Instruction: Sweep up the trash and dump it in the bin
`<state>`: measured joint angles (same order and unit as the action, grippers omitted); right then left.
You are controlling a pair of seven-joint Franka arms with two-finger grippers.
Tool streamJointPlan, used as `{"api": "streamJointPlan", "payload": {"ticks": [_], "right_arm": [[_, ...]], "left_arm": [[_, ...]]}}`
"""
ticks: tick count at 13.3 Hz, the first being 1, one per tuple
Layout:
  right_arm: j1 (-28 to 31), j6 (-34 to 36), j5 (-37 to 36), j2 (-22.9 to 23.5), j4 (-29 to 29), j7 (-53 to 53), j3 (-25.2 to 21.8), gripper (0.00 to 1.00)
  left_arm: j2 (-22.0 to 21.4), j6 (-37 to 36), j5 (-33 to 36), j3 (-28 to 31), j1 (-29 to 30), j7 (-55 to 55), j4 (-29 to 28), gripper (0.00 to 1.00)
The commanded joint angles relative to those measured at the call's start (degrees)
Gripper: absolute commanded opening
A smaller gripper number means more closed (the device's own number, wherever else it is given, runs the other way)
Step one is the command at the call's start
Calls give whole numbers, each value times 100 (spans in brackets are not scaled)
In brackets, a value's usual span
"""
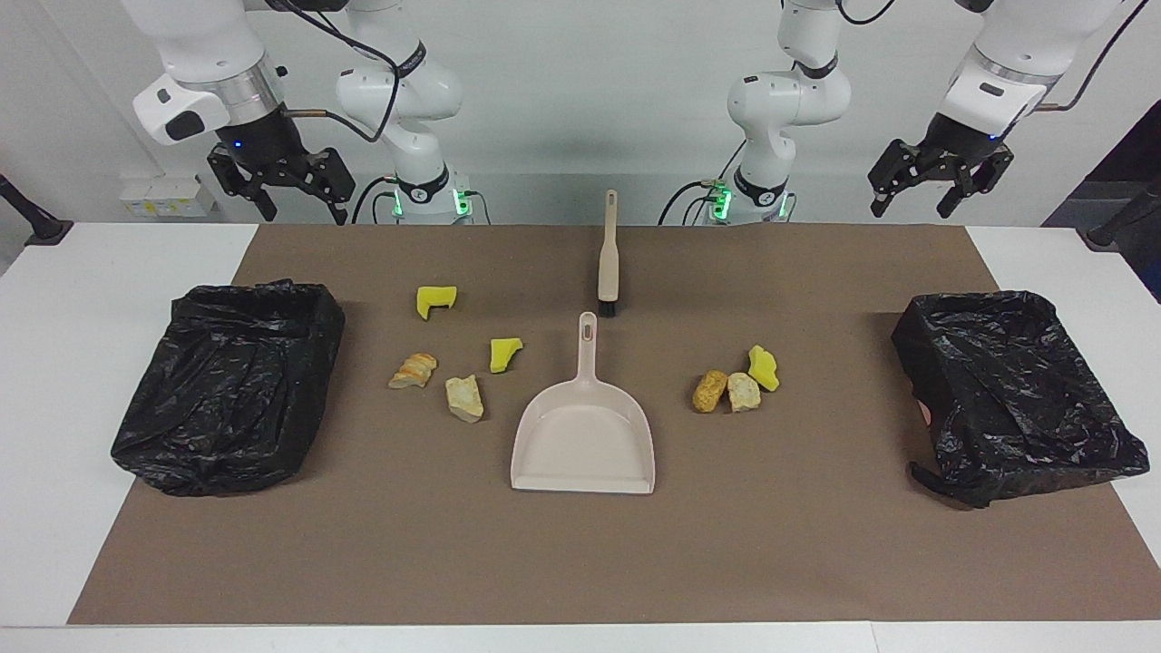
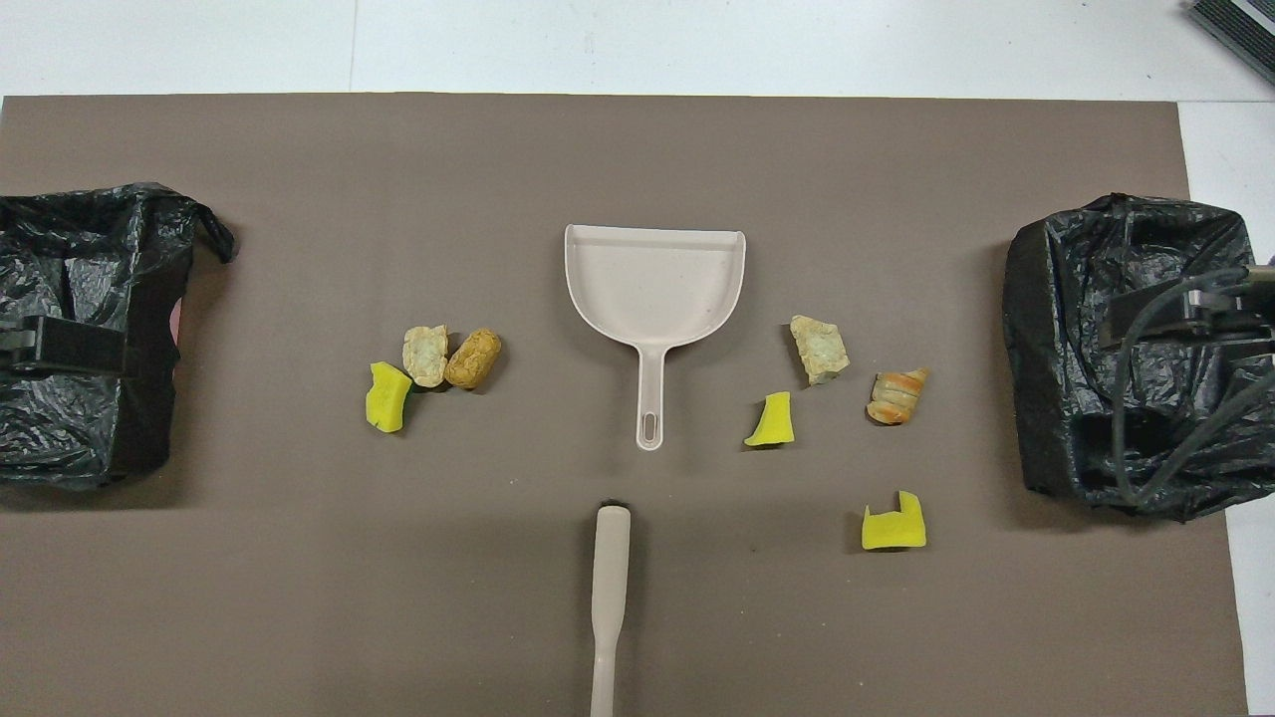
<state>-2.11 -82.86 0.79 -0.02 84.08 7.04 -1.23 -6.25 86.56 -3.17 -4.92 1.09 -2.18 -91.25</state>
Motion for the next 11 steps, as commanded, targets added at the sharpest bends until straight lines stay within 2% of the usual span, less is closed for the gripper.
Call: {"api": "streamJointPlan", "payload": {"ticks": [1, 11], "right_arm": [[18, 130, 62, -95, 56, -72, 8, 100], [26, 139, 70, -104, 65, -72, 9, 100]], "left_arm": [[-157, -34, 19, 26, -48, -46, -156, 100], [-192, 19, 19, 17, -179, -125, -340, 100]]}}
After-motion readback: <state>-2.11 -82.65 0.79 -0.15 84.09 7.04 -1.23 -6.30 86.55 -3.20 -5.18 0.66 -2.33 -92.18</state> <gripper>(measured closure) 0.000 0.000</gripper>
